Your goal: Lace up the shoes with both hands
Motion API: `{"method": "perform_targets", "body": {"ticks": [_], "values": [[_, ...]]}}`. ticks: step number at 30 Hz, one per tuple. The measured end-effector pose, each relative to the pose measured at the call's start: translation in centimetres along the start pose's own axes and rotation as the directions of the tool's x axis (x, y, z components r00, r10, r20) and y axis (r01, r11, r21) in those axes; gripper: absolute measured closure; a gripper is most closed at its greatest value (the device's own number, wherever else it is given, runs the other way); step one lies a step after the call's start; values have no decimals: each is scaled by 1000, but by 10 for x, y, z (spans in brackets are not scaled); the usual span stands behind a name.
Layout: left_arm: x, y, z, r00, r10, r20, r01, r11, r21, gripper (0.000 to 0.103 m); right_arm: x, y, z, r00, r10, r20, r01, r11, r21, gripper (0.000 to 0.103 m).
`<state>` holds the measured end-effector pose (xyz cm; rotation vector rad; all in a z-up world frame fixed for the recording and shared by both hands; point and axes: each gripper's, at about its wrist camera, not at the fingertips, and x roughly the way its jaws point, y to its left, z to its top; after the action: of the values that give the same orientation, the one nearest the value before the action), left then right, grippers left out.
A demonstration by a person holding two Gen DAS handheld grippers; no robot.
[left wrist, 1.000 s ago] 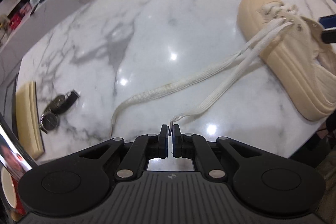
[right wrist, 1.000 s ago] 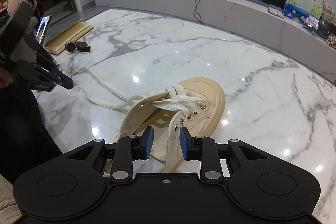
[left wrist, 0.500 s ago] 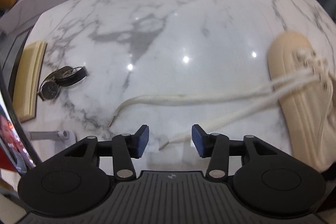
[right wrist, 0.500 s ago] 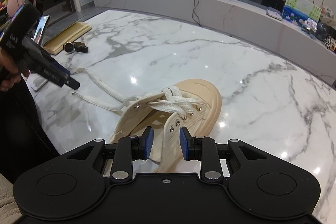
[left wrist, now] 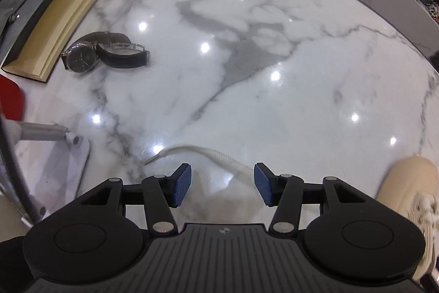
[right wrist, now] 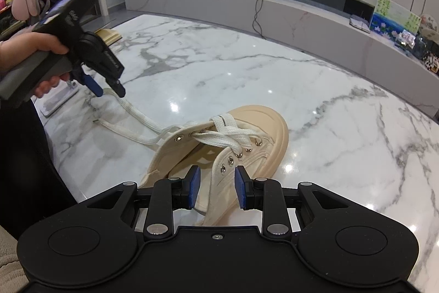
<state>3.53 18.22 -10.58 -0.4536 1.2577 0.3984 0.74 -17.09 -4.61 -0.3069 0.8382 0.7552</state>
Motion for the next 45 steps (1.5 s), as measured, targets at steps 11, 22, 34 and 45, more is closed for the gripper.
{"method": "perform_targets", "body": {"ticks": [11, 22, 34, 45], "values": [[15, -3, 10, 998, 55, -9, -55, 998, 15, 83, 2, -3, 0, 1000, -8, -6, 8, 1000, 1, 78], [-16, -44, -21, 991, -37, 127, -20, 909, 417, 101, 2, -4, 0, 1000, -7, -18, 8, 1000, 11, 78], [-87, -107, -95, 940, -282, 194, -28, 502, 864, 101, 0, -5, -1, 1000, -8, -20, 9, 1000, 28, 80], [-129, -140, -143, 900, -423, 100, -21, 187, 982, 101, -3, -3, -1, 1000, -1, -12, 1, 1000, 30, 80]]}}
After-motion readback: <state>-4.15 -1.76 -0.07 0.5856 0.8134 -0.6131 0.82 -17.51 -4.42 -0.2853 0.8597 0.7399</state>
